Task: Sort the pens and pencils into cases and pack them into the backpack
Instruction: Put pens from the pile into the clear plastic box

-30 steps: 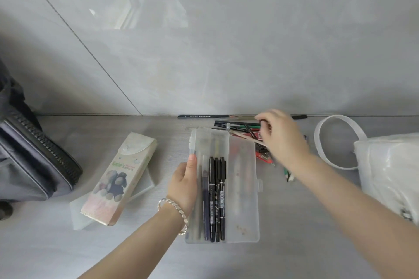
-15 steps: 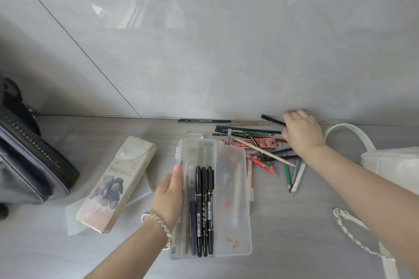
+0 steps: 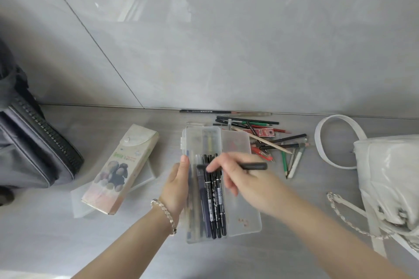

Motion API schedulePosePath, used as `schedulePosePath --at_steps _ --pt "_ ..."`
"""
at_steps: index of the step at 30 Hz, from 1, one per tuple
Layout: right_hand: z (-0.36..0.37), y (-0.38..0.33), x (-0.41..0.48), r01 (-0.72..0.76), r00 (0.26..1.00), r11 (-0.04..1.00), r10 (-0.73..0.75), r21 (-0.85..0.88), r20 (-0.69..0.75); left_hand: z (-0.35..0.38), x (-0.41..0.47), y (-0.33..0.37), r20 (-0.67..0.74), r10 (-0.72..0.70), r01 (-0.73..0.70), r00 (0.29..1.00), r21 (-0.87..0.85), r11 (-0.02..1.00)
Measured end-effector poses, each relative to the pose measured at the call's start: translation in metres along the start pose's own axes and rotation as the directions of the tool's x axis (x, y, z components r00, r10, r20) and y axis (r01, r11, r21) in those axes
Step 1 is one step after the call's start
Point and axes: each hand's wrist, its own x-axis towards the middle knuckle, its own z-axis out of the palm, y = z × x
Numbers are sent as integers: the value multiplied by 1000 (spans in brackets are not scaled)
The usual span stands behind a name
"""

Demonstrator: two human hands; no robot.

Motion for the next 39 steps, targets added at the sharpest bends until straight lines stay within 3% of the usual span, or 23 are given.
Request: schedulePosePath --at_steps 3,6,8,13,17,26,34,39 --pt "22 8 1 -107 994 992 109 -71 21 1 2 -9 66 15 -19 998 51 999" --pt "39 19 5 -143 987 984 135 -103 -83 2 8 -25 121 -11 6 993 40 999" --pt "46 25 9 -116 987 953 79 -280 -140 3 3 -20 96 -1 2 995 -5 1000" --pt "42 23 10 -67 994 786 3 -615 -105 2 2 -20 107 7 -6 994 -9 1000" --pt "41 35 13 88 969 570 -238 -817 -62 3 4 -25 163 61 -65 985 17 998" --pt "45 62 13 184 888 539 -450 -822 -97 6 2 -24 259 84 -54 962 -119 991" --pt "58 70 -2 85 961 416 -276 -905 -37 7 6 -30 333 53 17 941 -203 979" --pt "62 76 -4 55 970 414 -236 -909 -49 7 6 -36 307 16 45 952 -191 981"
